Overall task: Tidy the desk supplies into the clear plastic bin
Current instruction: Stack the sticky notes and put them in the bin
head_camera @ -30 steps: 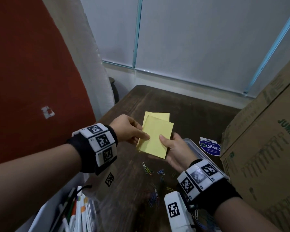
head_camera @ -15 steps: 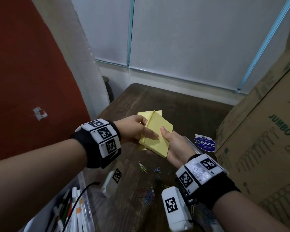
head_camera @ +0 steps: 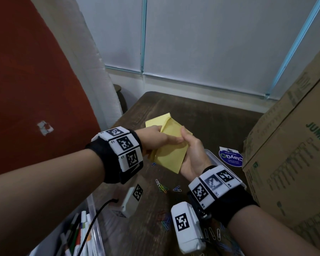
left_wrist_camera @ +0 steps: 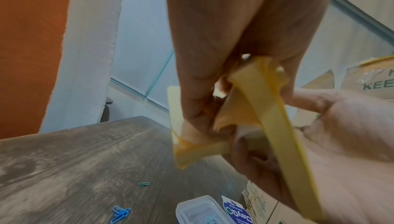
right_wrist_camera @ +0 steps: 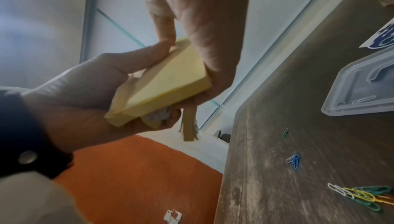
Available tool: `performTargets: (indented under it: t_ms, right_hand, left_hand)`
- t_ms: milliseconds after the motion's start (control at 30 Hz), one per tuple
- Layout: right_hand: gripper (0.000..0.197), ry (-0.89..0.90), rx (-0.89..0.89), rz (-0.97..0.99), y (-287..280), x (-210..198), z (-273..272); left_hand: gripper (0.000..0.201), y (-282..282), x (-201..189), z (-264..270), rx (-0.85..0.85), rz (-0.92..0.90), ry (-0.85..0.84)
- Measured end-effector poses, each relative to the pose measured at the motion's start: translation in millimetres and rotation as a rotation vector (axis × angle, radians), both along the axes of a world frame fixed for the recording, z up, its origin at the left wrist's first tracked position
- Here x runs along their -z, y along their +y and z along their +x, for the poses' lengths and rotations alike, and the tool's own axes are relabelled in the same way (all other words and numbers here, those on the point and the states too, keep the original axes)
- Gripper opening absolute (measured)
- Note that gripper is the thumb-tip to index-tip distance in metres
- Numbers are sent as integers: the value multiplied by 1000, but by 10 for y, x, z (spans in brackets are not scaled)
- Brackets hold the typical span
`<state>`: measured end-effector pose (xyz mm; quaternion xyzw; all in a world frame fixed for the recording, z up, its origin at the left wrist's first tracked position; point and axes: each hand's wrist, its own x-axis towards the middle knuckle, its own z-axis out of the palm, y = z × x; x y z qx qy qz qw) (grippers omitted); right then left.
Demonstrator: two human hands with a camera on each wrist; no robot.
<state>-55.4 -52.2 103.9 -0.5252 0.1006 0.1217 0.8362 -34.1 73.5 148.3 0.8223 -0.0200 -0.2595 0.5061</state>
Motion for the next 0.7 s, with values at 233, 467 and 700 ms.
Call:
performTargets:
  t_ms: [233,467,700]
  right_hand:
    - [70,52,13,166,-55,-9,-95]
    - [80,59,-1,229,-145,125,-124]
    - [73,-2,-85,312,-113,73,-200]
  left_hand:
    - [42,-24,-11,-24,86,43,-19]
    - [48,7,58,-18,221,81,-88]
    - [32,59,-189,-15,370,47,-137]
